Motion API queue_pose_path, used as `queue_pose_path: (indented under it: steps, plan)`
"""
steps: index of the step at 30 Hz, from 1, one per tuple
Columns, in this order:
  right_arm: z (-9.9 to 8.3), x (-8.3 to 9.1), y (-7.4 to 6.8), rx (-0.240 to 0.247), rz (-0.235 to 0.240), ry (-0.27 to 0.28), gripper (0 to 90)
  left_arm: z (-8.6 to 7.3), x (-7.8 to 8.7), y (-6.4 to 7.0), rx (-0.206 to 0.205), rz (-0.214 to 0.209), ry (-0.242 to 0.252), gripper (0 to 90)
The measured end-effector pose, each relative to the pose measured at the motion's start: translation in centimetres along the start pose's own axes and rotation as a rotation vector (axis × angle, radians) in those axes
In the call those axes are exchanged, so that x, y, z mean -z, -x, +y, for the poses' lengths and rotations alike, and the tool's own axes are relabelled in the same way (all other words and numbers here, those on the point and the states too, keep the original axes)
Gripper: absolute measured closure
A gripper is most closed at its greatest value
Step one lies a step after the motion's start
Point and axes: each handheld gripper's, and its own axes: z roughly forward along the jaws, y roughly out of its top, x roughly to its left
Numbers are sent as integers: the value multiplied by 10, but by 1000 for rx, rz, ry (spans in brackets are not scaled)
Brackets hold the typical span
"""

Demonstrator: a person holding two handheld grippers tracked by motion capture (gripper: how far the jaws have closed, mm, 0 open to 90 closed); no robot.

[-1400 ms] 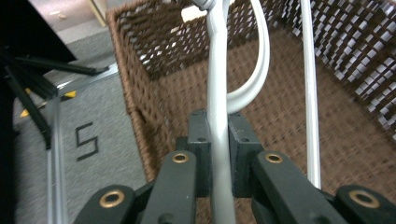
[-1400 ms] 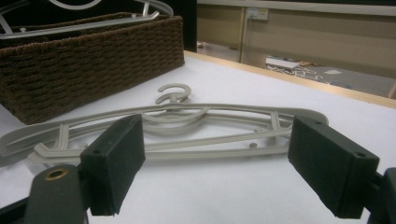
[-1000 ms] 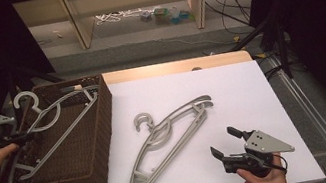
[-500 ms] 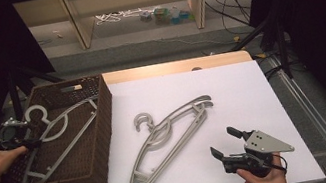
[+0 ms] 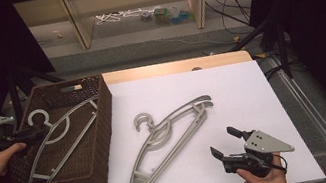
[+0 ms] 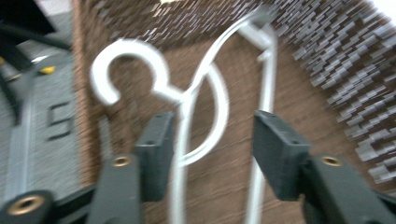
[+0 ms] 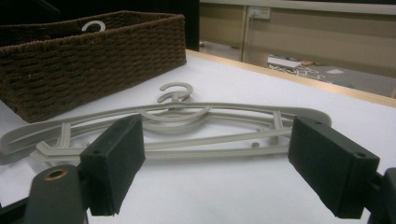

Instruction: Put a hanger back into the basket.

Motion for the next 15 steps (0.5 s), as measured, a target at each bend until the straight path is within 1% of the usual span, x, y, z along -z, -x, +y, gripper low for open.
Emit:
queue_pose_path:
  steps: [1,2,3,4,5,6,7,9,10,11,12,13,14,15]
  plan:
    - [0,0,0,0,-8,-1,195,1,1,9,9,-12,32,420]
    - [0,0,0,0,-7,-1,196,4,5,24,0,-41,70,402]
    - [0,0,0,0,-7,-1,196,4,5,24,0,-41,70,387]
    - [0,0,0,0,-1,1,195,6,8,42,16,-86,139,366]
    - [0,0,0,0,-1,1,195,6,8,42,16,-86,139,358]
    - [1,0,0,0,-3,4,195,9,12,61,33,-126,197,348]
    - [0,0,0,-3,0,7,195,9,12,61,33,-126,197,341]
    - [0,-1,0,-3,-3,7,194,10,14,80,27,-154,242,331]
    - [0,-1,1,-7,-3,20,193,11,13,97,16,-202,260,331]
    - [1,1,1,-1,-15,-1,192,11,12,105,16,-225,266,333]
    - [1,0,1,-6,-6,15,191,11,11,110,18,-238,270,327]
    - [1,0,1,-6,-6,15,191,11,11,110,18,-238,270,317]
    - [1,1,1,-6,-8,14,190,11,10,120,12,-249,286,317]
    - [1,1,1,-4,-14,16,189,11,9,125,9,-255,292,297]
